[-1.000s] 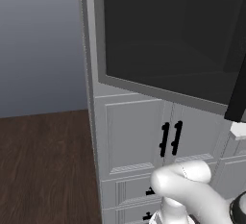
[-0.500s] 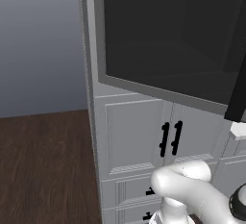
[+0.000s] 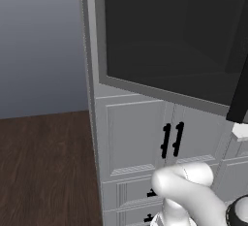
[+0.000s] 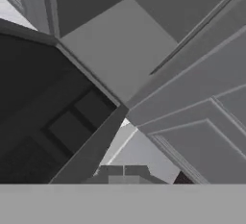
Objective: Open the microwave, place the bowl with waffle inside the microwave, then close the microwave door and turn it on.
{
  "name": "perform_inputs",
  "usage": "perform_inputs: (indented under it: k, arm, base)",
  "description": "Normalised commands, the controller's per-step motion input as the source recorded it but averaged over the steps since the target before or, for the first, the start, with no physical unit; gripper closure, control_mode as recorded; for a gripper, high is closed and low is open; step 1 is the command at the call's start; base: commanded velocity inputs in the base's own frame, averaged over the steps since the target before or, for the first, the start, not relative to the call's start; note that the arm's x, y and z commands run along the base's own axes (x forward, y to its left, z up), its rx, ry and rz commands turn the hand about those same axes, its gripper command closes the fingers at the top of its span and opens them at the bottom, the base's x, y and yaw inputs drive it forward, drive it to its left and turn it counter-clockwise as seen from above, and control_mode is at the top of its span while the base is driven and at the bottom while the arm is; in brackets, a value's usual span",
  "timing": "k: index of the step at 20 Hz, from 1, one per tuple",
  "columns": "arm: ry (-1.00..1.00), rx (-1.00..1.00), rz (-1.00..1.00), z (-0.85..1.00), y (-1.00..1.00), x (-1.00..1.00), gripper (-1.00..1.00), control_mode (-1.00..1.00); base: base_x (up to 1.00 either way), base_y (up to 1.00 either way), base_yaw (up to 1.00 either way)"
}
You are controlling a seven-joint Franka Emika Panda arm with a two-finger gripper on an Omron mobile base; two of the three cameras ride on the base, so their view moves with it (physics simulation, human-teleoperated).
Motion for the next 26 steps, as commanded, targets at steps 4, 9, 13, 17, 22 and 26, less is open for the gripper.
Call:
perform_inputs:
  k: [4,9,13,17,22,26]
  arm:
    - [-0.31,-0.07,0.17,0.0,0.87,-1.0,1.0,-1.0]
    - [-0.31,-0.07,0.21,0.0,1.0,-1.0,1.0,-1.0]
    - [-0.37,-0.01,0.23,0.2,0.84,-0.97,1.0,-1.0]
    - [-0.34,-0.01,0.28,0.07,0.97,-0.84,1.0,-1.0]
    - [-0.29,0.0,0.22,0.24,0.76,-0.58,1.0,-1.0]
    - [-0.08,0.0,-0.14,0.12,0.54,-0.16,1.0,-1.0]
  base:
    - [0.0,0.0,0.0]
    - [0.0,0.0,0.0]
    - [0.0,0.0,0.0]
    - [0.0,0.0,0.0]
    - [0.0,0.0,0.0]
    - [0.0,0.0,0.0]
